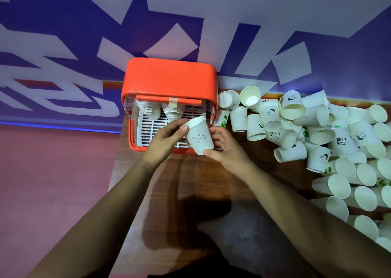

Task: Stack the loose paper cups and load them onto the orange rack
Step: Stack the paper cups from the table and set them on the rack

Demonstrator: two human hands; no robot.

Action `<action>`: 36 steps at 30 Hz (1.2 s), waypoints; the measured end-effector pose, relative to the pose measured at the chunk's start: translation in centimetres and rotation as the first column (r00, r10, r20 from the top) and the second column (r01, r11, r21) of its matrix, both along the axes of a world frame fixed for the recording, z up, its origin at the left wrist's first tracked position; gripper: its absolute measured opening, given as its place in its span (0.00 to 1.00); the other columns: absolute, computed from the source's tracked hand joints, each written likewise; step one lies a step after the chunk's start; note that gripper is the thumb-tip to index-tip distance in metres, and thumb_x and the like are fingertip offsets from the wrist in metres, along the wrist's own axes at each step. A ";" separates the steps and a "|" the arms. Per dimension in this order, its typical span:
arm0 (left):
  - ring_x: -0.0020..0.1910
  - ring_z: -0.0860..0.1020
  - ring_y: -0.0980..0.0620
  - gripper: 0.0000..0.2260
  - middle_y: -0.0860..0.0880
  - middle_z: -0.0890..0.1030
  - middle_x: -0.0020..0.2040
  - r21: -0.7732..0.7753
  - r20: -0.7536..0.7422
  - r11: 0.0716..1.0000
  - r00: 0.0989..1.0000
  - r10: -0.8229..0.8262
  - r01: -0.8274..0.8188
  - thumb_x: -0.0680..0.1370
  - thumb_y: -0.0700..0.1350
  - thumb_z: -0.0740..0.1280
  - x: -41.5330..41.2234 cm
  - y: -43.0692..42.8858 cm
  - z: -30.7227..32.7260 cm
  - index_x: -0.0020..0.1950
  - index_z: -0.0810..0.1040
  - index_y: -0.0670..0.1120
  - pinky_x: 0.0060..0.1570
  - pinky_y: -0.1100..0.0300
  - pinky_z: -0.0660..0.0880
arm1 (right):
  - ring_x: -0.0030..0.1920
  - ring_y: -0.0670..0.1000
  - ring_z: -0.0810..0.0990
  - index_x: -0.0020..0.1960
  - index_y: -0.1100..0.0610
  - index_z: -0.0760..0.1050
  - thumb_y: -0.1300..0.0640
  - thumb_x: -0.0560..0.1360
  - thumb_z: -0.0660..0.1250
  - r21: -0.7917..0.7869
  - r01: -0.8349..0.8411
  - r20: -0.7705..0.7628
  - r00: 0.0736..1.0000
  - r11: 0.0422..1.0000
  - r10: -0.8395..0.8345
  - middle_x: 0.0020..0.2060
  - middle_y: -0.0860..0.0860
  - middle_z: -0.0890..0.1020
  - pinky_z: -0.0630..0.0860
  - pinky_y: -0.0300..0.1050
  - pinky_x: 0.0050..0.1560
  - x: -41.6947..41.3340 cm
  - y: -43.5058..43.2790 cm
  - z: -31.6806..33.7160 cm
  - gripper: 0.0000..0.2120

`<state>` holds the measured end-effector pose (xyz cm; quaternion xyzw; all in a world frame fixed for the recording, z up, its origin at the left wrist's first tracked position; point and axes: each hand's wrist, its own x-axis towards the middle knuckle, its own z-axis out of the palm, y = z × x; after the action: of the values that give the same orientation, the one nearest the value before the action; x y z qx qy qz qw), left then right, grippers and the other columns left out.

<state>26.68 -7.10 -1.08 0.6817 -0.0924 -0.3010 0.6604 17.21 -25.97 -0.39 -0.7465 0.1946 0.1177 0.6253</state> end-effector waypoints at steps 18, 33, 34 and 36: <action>0.61 0.78 0.56 0.24 0.55 0.80 0.61 0.197 0.264 0.979 0.960 -0.098 0.046 0.72 0.47 0.76 1.0 -0.3 -3.0 0.66 0.74 0.52 0.59 0.56 0.77 | 0.64 0.46 0.74 0.71 0.45 0.67 0.48 0.77 0.67 -0.354 -0.043 0.042 0.997 0.934 0.061 0.65 0.49 0.75 0.72 0.49 0.67 2.3 0.2 -1.6 0.23; 0.64 0.71 0.45 0.25 0.44 0.74 0.63 0.461 0.536 0.879 0.827 -0.167 -0.121 0.74 0.46 0.74 -0.3 -1.5 -5.2 0.68 0.73 0.42 0.63 0.60 0.66 | 0.67 0.55 0.71 0.72 0.57 0.68 0.48 0.79 0.64 -0.684 -0.145 -0.060 0.988 0.715 0.143 0.66 0.56 0.70 0.67 0.48 0.69 1.5 -0.5 -2.8 0.25; 0.63 0.71 0.46 0.23 0.45 0.73 0.61 0.440 0.552 0.882 0.825 -0.117 -0.169 0.75 0.48 0.73 -0.8 -1.4 -4.8 0.66 0.73 0.43 0.62 0.58 0.67 | 0.66 0.54 0.71 0.70 0.57 0.70 0.49 0.79 0.64 -0.683 -0.130 -0.049 0.990 0.719 0.133 0.66 0.55 0.69 0.66 0.46 0.69 0.8 -1.1 -2.4 0.23; 0.57 0.73 0.50 0.17 0.48 0.72 0.56 0.386 0.558 0.903 0.827 -0.065 -0.190 0.76 0.49 0.69 -2.1 -1.7 -3.7 0.62 0.74 0.45 0.57 0.59 0.71 | 0.62 0.51 0.73 0.66 0.58 0.73 0.51 0.78 0.65 -0.700 -0.081 -0.001 0.994 0.709 0.112 0.63 0.54 0.70 0.65 0.40 0.66 -1.3 -2.9 -1.5 0.19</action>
<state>24.55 -8.81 -4.81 0.8694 -0.1904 -0.0790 0.4490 15.94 -28.89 -1.88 -0.9387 0.1723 0.0524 0.2940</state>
